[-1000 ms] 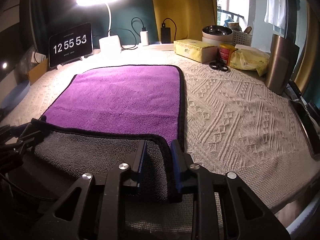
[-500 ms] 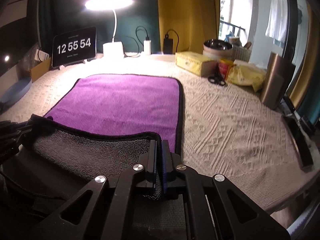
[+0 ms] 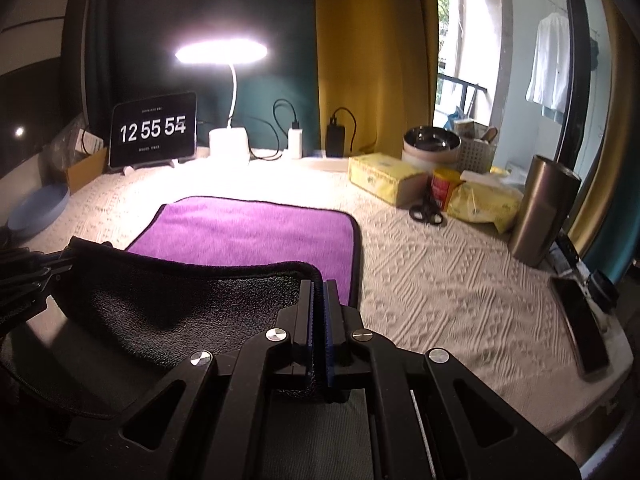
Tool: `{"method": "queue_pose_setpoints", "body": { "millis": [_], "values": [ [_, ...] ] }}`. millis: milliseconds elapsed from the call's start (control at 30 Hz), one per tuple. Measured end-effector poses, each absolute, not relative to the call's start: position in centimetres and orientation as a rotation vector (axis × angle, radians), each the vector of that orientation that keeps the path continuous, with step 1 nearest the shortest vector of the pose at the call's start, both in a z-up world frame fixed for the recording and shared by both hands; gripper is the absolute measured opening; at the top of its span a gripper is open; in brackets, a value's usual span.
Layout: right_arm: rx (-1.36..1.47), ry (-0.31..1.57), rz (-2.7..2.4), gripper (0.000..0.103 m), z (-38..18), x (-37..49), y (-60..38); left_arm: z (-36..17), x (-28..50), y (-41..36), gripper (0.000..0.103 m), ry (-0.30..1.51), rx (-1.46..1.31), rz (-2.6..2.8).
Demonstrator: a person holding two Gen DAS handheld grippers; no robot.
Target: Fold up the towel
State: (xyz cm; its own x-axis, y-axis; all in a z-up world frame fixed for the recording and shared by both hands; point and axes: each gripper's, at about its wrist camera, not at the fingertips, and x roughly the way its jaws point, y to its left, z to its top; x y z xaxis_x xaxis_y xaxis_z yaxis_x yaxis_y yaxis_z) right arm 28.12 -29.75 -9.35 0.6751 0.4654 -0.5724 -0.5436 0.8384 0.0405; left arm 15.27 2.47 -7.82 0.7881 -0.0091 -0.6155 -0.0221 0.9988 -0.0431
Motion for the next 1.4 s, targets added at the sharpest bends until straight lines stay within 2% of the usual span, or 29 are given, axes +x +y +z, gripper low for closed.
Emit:
{"method": "queue_pose_setpoints", "body": {
  "millis": [733, 1400],
  "values": [
    [-0.106, 0.530, 0.576, 0.005, -7.6, 33.0, -28.9, -5.1, 20.7, 3.0, 0.011, 0.585, -0.015, 0.017],
    [-0.082, 0.516, 0.594, 0.005, -8.1, 38.4, -27.2, -4.9, 27.0, 3.0, 0.011, 0.568, 0.018, 0.031]
  ]
}}
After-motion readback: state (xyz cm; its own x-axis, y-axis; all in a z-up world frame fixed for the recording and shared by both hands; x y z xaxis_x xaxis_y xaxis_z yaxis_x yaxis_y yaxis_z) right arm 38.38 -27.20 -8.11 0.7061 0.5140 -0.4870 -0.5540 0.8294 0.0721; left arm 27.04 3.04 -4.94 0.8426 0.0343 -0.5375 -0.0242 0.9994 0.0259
